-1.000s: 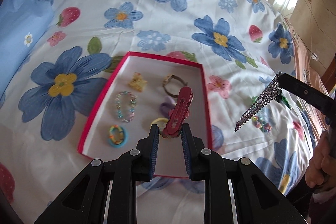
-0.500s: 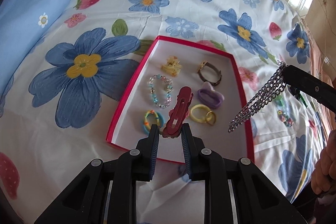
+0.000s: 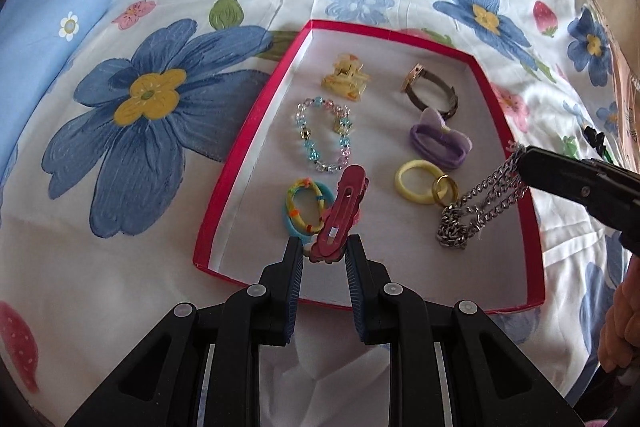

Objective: Organize jewelry
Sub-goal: 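Carry the pink clip and silver chain into the box and open both tools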

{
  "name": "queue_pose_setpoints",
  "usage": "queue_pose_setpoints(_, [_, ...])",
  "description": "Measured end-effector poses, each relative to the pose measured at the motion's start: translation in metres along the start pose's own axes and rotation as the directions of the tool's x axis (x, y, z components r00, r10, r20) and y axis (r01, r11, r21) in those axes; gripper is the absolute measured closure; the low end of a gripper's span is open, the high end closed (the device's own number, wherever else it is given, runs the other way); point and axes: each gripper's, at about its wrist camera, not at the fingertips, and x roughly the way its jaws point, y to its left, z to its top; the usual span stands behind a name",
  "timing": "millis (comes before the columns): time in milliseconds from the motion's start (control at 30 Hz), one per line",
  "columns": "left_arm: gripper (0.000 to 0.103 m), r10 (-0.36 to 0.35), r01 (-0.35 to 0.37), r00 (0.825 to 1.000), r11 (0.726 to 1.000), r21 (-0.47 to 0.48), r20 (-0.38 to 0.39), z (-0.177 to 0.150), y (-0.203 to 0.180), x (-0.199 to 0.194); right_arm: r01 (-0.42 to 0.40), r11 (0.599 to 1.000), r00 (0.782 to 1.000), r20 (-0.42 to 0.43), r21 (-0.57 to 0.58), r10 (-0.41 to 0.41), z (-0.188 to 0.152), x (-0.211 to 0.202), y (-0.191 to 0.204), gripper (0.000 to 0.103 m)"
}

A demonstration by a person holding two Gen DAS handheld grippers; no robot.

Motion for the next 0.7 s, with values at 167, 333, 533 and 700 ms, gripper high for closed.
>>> queue_pose_setpoints(167, [0.082, 0.009, -0.009, 1.000, 1.000, 0.026, -0.014, 0.002, -0.005, 0.007, 0.004, 1.000, 0.999, -0.041, 0.020, -0.003, -0.006, 0.014, -0.009, 0.097])
queue_pose_setpoints(333, [0.082, 0.027, -0.025, 0.999, 0.998, 0.059, -0.028, 0.004, -0.013, 0.014, 0.012, 1.000, 0.997, -0.070, 0.020, -0.010, -0.009, 0.022, -0.013, 0.097])
queue_pose_setpoints(533, [0.082, 0.028, -0.026, 0.999, 0.998, 0.060, -0.035, 0.004, -0.014, 0.016, 0.027, 1.000, 0.995, -0.100, 0.014, -0.025, -0.011, 0.028, -0.014, 0.097])
queue_pose_setpoints(700, [0.081, 0.023, -0.021, 0.999, 0.998, 0.054, -0.040, 0.005, -0.014, 0.016, 0.027, 1.000, 0.992, -0.123, 0.012, -0.025, -0.013, 0.033, -0.014, 0.097])
